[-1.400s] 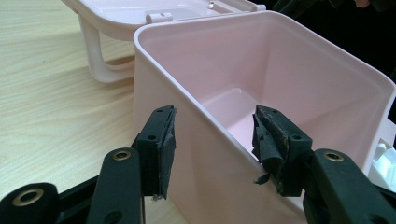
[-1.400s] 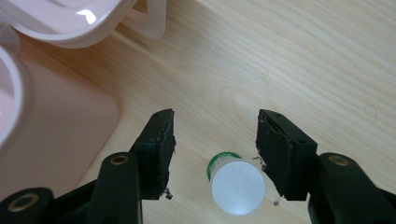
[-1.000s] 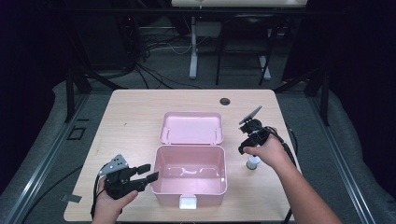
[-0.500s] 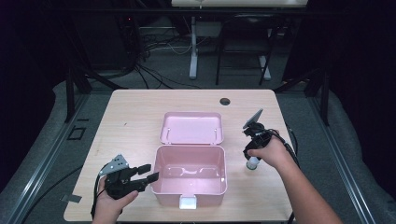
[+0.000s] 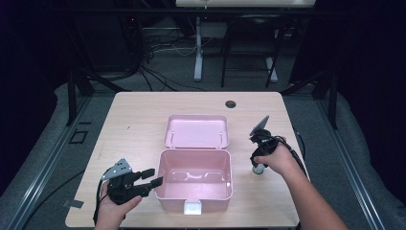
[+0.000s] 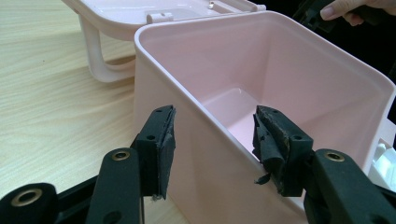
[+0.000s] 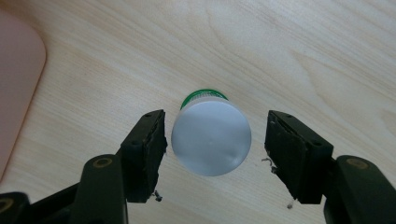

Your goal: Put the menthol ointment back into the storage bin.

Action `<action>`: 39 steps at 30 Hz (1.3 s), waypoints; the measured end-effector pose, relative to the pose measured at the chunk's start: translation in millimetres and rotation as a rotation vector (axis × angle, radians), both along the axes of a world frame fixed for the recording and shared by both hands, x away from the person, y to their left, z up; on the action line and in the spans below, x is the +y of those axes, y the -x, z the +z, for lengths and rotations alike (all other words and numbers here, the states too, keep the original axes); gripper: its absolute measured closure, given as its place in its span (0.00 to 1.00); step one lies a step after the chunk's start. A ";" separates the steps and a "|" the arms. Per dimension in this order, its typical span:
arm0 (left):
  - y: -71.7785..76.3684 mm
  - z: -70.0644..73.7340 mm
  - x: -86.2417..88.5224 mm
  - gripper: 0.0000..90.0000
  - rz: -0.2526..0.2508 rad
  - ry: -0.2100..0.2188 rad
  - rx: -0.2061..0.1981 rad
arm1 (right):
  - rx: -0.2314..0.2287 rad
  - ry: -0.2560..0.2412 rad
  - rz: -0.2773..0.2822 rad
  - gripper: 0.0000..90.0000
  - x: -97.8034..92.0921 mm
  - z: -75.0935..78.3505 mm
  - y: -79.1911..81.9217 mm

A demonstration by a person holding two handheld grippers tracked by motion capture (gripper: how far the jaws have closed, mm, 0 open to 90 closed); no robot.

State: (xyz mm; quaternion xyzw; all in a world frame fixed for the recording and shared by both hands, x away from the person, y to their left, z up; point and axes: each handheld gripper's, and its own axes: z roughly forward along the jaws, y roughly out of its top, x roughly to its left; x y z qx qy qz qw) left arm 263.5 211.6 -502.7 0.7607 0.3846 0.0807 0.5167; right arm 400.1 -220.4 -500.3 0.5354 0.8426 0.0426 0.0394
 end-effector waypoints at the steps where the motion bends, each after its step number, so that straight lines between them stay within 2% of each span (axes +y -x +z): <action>1: 0.0 -0.1 0.0 0.54 0.000 0.000 0.000 | 0.005 0.004 -0.001 0.43 0.0 -1.0 -0.2; 2: 0.0 0.0 0.1 0.54 -0.001 -0.001 0.000 | -0.004 -0.003 -0.006 0.43 0.1 -3.1 0.2; 4: 0.0 0.0 0.0 0.54 0.000 0.000 0.000 | 0.015 0.008 -0.007 0.45 0.1 -4.3 -0.4; 12: -0.1 0.2 0.2 0.54 -0.002 -0.004 -0.003 | 0.017 -0.008 -0.014 0.50 0.9 -7.0 -0.8; 21: -0.1 0.3 0.2 0.54 -0.002 -0.004 -0.002 | 0.039 -0.003 -0.011 0.54 0.8 -7.5 -2.2; 30: 0.0 0.5 0.0 0.54 -0.002 -0.007 -0.003 | 0.047 -0.012 -0.041 0.55 0.3 -7.8 -1.7; 31: 0.0 0.5 0.1 0.54 -0.002 -0.007 -0.004 | 0.045 -0.008 -0.025 0.55 -0.3 -8.2 -2.2; 39: 0.0 0.4 0.1 0.54 -0.002 -0.006 -0.003 | 0.039 -0.020 -0.036 0.56 -0.9 -10.5 -1.1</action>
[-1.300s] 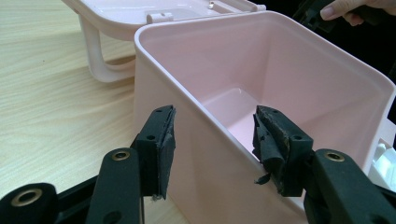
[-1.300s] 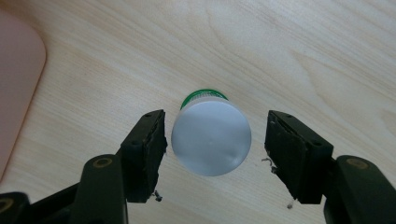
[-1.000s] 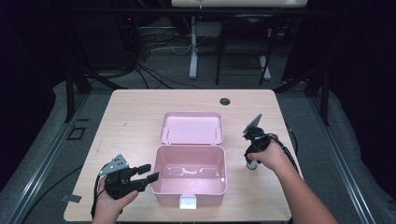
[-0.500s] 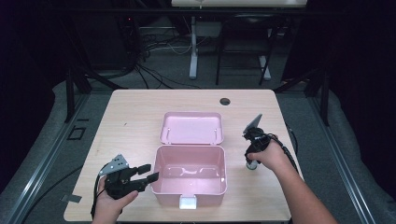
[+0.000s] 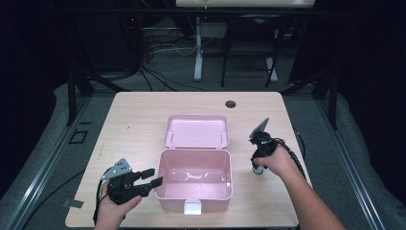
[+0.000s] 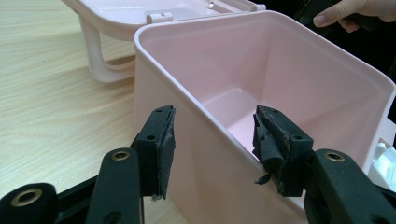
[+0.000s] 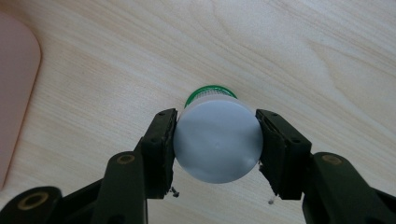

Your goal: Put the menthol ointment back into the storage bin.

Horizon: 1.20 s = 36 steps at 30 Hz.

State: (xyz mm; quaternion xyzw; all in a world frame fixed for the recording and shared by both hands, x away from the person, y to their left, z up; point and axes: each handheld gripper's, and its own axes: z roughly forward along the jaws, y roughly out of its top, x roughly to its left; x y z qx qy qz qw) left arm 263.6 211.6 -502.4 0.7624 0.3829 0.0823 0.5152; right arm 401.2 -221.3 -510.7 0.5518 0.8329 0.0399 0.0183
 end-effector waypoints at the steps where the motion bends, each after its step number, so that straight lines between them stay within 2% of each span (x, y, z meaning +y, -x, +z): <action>1: 0.0 0.1 -0.1 0.54 0.000 -0.001 0.000 | -0.011 -0.008 0.000 0.56 -0.7 -0.6 0.5; 11: -0.4 -0.4 -0.4 0.54 0.000 0.005 0.004 | 0.002 -0.002 0.019 0.56 -0.8 2.9 0.9; 16: -0.2 -0.1 -0.1 0.54 -0.001 0.000 0.001 | -0.012 -0.008 0.033 0.56 1.4 10.1 1.7; 24: 0.1 0.5 0.3 0.54 0.006 0.003 -0.001 | -0.039 0.013 0.086 0.56 11.4 38.2 7.8; 29: 0.1 0.7 0.6 0.54 0.003 0.000 -0.005 | -0.063 0.008 0.125 0.56 19.4 56.1 12.6; 36: 0.4 2.0 2.0 0.54 0.006 0.002 -0.007 | -0.063 0.000 0.163 0.56 29.2 72.9 17.6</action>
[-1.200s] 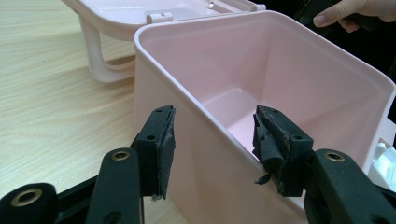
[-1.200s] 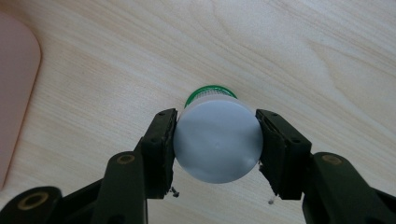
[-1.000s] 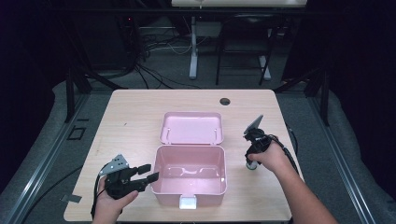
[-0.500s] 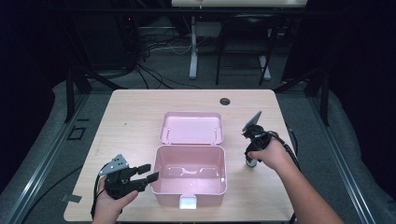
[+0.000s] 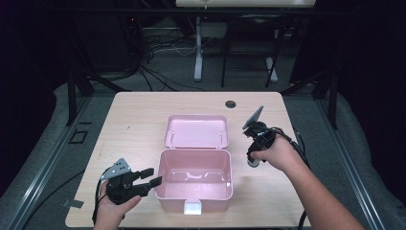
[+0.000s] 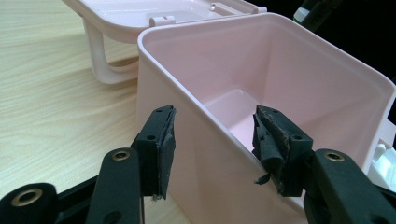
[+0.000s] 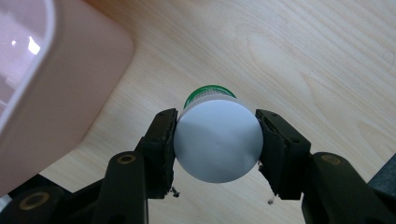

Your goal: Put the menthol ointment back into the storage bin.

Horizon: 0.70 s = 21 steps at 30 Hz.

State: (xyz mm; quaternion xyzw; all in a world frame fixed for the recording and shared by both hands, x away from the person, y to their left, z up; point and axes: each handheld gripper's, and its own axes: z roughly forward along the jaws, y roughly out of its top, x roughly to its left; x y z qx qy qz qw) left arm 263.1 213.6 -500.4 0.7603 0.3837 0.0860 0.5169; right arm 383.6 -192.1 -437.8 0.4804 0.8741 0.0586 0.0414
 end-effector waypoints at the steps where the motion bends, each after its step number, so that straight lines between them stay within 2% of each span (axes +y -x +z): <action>1: 0.0 0.0 0.0 0.54 0.000 0.000 0.000 | 0.002 0.003 0.003 0.56 1.1 1.9 0.5; 10: -0.4 -0.5 -0.1 0.54 0.000 0.001 0.000 | 0.000 -0.016 0.024 0.56 4.8 12.3 3.5; 16: -0.3 -0.9 -0.7 0.54 -0.003 -0.003 0.002 | 0.016 -0.005 0.055 0.56 7.6 24.5 8.7; 21: -0.4 -1.0 -0.4 0.54 -0.003 -0.002 0.002 | 0.011 0.000 0.085 0.56 11.2 33.7 13.1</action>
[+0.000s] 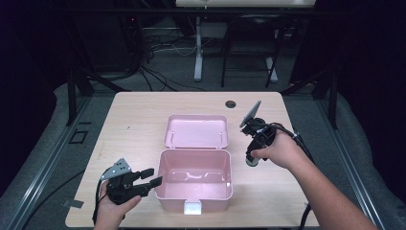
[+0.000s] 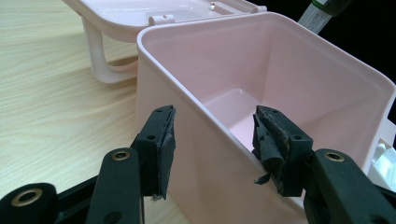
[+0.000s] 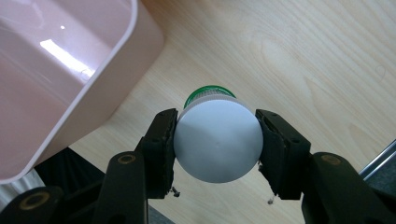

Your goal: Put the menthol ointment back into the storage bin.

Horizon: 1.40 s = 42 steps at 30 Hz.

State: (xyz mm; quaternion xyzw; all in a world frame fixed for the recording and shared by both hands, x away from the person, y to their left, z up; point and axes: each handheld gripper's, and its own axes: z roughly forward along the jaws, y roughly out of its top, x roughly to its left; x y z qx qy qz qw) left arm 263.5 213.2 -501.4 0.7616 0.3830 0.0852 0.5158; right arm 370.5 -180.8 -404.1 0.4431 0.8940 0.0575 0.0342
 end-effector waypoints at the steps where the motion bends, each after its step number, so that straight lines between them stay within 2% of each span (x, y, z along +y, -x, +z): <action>1: -0.1 0.0 0.1 0.54 -0.001 0.000 0.000 | -0.003 -0.003 0.009 0.56 1.3 1.8 1.2; 8: 0.1 -0.6 -1.1 0.54 0.002 0.007 0.007 | -0.002 0.003 0.078 0.56 12.6 13.5 7.5; 14: 0.1 -0.8 -1.1 0.55 0.000 0.007 0.006 | -0.024 0.013 0.147 0.56 21.8 20.3 12.5; 18: -0.2 -0.9 -1.0 0.55 -0.003 0.007 0.005 | -0.014 0.017 0.189 0.56 27.8 23.4 15.8; 22: -0.4 -1.3 -1.1 0.54 -0.003 0.010 0.003 | -0.012 0.012 0.243 0.56 34.0 24.6 18.7; 24: -0.4 -1.3 -1.1 0.54 -0.005 0.007 0.003 | -0.026 0.014 0.293 0.56 37.2 25.1 20.1; 30: -0.6 -1.6 -1.2 0.54 -0.005 0.009 0.003 | -0.032 0.022 0.370 0.56 48.6 30.7 25.1; 42: 0.0 -2.0 -2.3 0.55 -0.006 0.008 0.007 | -0.047 0.021 0.469 0.56 69.7 40.0 33.9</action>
